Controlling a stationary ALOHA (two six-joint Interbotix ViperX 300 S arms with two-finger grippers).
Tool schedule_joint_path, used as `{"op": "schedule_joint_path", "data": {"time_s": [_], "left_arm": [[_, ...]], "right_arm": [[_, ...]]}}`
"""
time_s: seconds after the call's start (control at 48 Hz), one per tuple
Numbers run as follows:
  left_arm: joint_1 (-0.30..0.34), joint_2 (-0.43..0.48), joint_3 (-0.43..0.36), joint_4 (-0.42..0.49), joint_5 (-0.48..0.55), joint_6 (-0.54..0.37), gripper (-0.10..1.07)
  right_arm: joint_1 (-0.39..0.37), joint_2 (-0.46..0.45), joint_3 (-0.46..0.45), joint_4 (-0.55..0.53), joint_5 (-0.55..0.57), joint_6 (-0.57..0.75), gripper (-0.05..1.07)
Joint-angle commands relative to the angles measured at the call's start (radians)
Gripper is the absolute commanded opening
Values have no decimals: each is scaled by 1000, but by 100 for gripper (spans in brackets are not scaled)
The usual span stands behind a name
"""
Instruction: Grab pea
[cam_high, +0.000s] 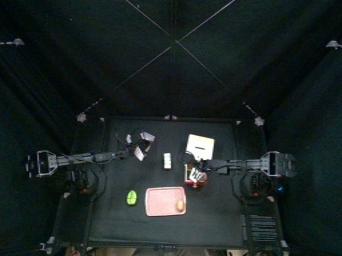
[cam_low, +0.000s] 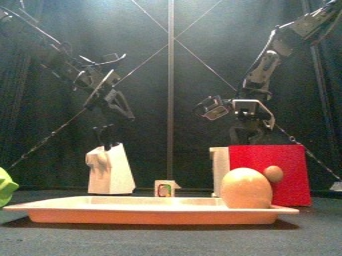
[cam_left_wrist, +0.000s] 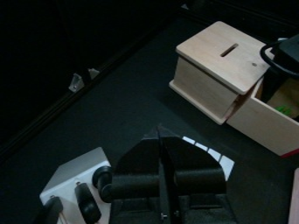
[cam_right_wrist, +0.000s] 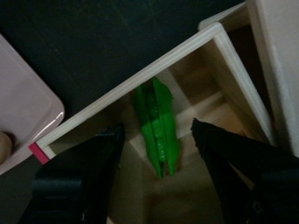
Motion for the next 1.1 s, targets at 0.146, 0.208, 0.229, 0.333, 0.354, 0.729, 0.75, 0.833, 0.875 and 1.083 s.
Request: {"op": "schedule_joint_path", "data": {"time_s": [0.146,0.208,0.229,0.333,0.354,0.729,0.75,0.833,0.875,1.083], "left_arm": [[3,-2,-11,-5,5,-2,30],[5,-2,-12,-3,5,-2,30],[5,-2,-12,-3,5,-2,30],[5,-2,-11,-3,5,-2,30],[3,-2,-11,-5,5,-2,30],[3,-2,-9,-5,5,-2,30],[3,-2,-9,-3,5,-2,30],[2,-2,-11,-3,5,-2,30],[2,-3,-9,-5,5,-2,30],[0,-5,-6,-3,5,0,30]], "right_arm": [[-2,3,0,-8,2,-5,85],[-5,6,2,-6,2,-5,84],[-3,9,0,-6,2,-5,84],[-3,17,-2,-8,2,-5,84],[-5,20,-2,-8,2,-5,84],[-2,31,-8,-9,3,-5,66],[-3,29,-9,-8,3,-5,65],[-8,20,-17,-6,12,3,60],[-11,14,-21,-6,20,5,60],[-28,-71,-55,-12,66,-2,60]]}}
